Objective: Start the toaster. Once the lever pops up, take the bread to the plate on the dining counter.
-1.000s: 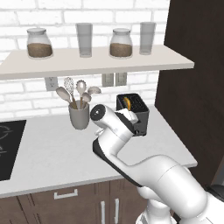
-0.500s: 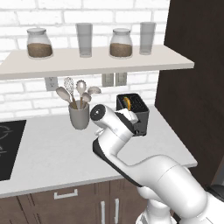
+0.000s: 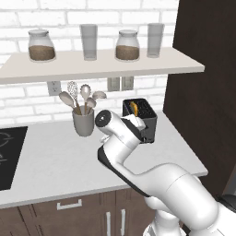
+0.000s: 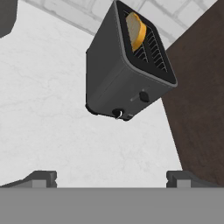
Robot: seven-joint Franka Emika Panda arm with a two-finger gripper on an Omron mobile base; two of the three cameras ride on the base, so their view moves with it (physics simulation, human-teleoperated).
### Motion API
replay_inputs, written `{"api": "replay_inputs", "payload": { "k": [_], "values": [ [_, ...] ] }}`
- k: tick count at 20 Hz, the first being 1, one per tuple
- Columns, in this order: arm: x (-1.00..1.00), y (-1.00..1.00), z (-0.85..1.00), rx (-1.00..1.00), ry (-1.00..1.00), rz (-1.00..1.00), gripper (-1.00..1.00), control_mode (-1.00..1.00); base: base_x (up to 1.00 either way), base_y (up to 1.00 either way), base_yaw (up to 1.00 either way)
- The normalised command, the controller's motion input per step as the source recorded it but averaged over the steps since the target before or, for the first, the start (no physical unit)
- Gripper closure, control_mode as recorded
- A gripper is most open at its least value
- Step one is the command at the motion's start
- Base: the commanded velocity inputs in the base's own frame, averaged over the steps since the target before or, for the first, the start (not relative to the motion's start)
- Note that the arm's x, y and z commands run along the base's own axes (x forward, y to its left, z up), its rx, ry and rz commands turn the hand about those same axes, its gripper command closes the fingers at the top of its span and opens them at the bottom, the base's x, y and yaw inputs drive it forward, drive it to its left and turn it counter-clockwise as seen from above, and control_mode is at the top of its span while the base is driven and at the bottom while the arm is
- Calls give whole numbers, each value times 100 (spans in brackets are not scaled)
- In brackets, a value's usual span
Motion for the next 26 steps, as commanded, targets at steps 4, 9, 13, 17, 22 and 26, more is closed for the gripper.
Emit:
{"api": "replay_inputs", "payload": {
  "k": [4,9,13,17,22,26],
  "values": [
    [0,0,0,0,0,0,-100,-100,0,0,0],
    [0,0,0,0,0,0,-100,-100,0,0,0],
    [0,0,0,0,0,0,-100,-100,0,0,0],
    [0,0,0,0,0,0,-100,-100,0,0,0],
    [0,0,0,0,0,0,-100,-100,0,0,0],
    [0,-4,0,1,0,0,-100,-100,0,0,0]
  ]
}}
